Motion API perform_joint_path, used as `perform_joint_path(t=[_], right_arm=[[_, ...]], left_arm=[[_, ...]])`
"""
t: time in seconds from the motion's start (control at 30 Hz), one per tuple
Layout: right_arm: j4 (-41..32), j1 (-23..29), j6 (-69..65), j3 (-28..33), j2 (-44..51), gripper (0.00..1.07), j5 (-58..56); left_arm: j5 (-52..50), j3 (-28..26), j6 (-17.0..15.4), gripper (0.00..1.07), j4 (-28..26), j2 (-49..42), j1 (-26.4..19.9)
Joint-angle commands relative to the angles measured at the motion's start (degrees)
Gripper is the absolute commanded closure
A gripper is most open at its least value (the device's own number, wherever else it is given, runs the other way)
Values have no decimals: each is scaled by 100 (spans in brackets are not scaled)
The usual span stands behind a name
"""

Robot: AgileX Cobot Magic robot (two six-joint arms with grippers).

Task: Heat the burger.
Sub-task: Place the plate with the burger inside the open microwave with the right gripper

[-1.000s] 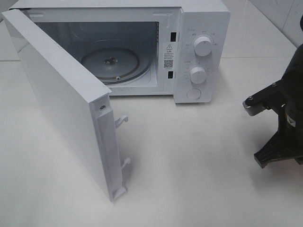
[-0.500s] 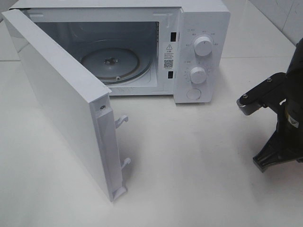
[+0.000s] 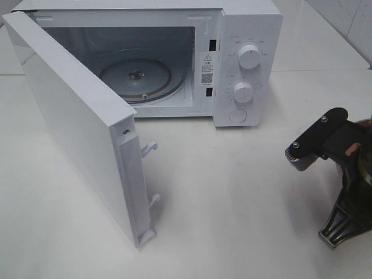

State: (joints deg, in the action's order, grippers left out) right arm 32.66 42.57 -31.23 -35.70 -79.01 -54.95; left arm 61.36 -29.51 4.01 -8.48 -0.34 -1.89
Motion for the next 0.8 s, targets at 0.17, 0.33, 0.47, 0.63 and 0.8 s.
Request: perform_joint_path(t=[0.17,0.33,0.47,0.63,0.8], right_arm=[[241,556,172,172,332,107,-212],[241,894,298,189,378,107,-390],[241,1232,424,189,378,107,-441],[241,1610,647,189,378,107,-447],[258,1982,837,189,378,107,-447]], left_arm=[[-23,-6,0,7,6,-92,-17],[-23,-6,0,7,6,-92,-17],[-23,-6,0,7,6,-92,-17],[-23,-6,0,7,6,-92,-17],[-23,-6,0,7,6,-92,-17]])
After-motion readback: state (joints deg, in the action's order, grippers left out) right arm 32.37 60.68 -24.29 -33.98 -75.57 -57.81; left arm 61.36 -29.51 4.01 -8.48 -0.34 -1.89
